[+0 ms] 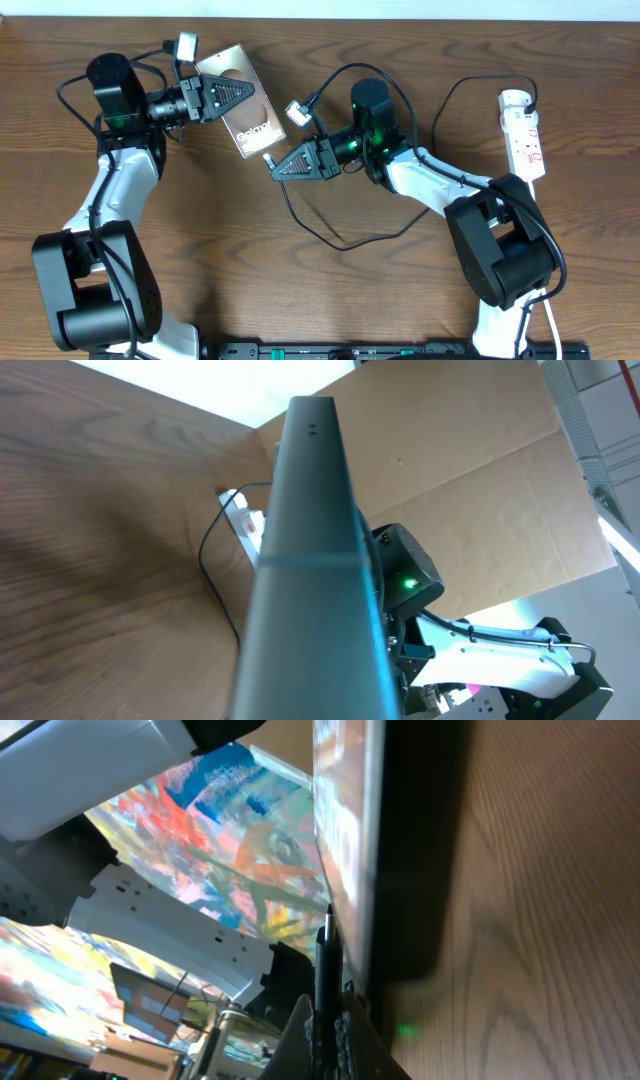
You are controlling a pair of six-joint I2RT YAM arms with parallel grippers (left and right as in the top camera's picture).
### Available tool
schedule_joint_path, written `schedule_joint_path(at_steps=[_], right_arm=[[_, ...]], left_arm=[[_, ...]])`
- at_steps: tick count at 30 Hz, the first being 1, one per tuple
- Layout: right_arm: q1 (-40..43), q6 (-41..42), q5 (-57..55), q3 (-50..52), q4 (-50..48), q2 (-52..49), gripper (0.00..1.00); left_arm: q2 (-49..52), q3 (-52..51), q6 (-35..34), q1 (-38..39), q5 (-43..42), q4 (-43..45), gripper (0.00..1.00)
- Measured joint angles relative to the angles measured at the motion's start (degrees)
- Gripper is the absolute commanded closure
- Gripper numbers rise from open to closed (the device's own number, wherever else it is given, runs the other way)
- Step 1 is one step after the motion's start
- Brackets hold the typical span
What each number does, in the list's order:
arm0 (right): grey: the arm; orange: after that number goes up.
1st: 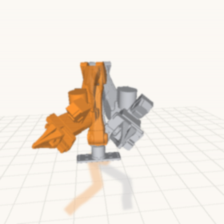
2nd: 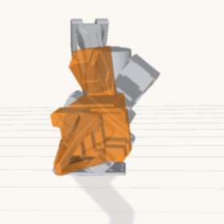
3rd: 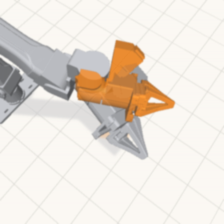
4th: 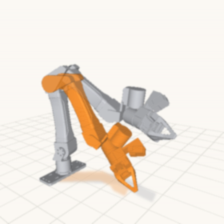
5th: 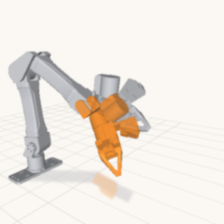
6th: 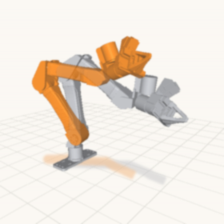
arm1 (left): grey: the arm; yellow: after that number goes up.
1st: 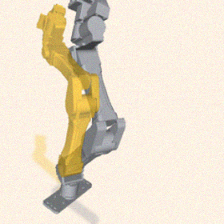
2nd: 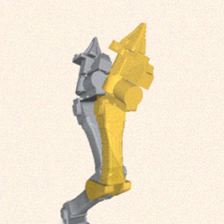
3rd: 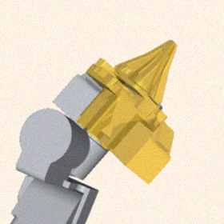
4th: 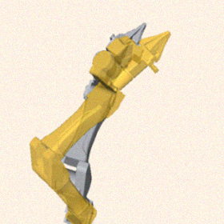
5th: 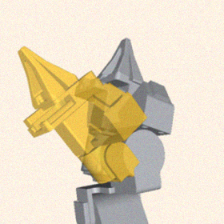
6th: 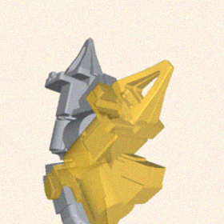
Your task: Plug charger to phone and switch on socket
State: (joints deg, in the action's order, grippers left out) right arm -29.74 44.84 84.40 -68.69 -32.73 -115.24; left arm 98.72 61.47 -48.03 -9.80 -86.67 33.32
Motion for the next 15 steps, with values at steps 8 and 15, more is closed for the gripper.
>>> schedule_joint_path(at_steps=[8,15], right_arm=[[-0.15,1.97,-0.28,0.00,-2.49,0.00,0.99],[-0.15,2.51,-0.37,0.00,-2.51,0.00,0.99]], left_arm=[[0.00,0.00,0.00,0.07,0.44,0.02,0.93],[0.00,0.00,-0.17,0.07,0.44,0.00,0.93]])
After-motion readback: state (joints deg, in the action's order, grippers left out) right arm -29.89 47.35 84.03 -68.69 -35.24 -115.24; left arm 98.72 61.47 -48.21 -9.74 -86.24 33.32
